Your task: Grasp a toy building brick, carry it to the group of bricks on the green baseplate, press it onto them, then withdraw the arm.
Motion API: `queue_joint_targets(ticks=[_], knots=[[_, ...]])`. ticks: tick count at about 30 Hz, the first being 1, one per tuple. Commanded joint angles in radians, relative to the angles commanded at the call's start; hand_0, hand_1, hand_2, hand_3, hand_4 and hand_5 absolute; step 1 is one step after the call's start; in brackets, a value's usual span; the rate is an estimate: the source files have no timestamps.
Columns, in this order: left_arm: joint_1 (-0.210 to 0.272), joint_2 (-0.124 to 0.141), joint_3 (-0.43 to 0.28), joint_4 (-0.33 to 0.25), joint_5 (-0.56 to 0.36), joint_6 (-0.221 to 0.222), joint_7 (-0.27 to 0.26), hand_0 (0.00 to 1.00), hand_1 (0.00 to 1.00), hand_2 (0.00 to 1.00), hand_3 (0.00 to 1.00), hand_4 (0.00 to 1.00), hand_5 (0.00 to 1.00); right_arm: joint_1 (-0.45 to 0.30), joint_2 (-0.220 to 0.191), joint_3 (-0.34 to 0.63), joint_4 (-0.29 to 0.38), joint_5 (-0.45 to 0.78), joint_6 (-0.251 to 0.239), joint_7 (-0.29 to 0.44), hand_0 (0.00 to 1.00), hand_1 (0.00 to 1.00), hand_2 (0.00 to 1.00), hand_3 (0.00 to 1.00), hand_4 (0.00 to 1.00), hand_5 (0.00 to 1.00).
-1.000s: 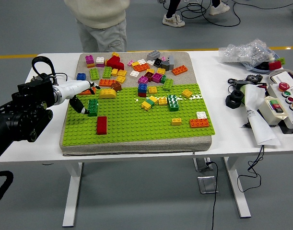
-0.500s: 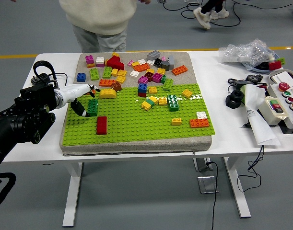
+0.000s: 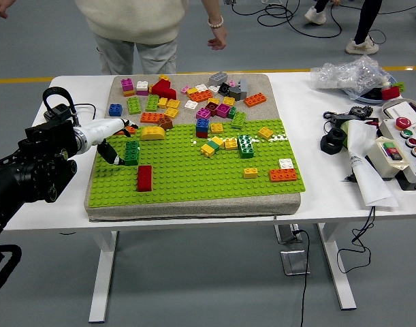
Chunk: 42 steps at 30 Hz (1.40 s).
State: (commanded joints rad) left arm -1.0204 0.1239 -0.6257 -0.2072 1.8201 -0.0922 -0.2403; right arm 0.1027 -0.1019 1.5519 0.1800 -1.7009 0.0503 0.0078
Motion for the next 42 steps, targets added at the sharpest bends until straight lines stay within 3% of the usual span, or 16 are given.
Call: queue_joint_targets(ticks=[9,20,34,42], knots=[[0.0,-0.013,0.049,0.026,-0.056,0.012,-0.002,0.998,0.961,0.815,0.931,0.886,0.002,0.002,-0.001,-0.005,0.0,-0.002,0.002,0.001,0.776,0.705,0.748,0.767,0.998,0.776],[-0.007,-0.025,0.031,0.027,-0.055,0.02,0.0,0.998,0.961,0.812,0.928,0.883,0.002,0.005,0.0,-0.007,0.0,-0.006,0.003,0.001,0.777,0.705,0.748,0.767,0.998,0.776],[0.0,-0.015,-0.113,0.027,0.073,-0.013,0.015,0.998,0.959,0.81,0.922,0.878,0.002,0.011,-0.002,-0.012,0.0,0.001,0.002,0.004,0.778,0.705,0.749,0.767,0.998,0.776],[0.006,-0.019,-0.134,0.027,0.086,-0.02,0.018,0.998,0.958,0.808,0.921,0.876,0.002,0.012,-0.001,-0.013,0.0,0.003,0.002,0.004,0.777,0.704,0.749,0.767,0.998,0.776]])
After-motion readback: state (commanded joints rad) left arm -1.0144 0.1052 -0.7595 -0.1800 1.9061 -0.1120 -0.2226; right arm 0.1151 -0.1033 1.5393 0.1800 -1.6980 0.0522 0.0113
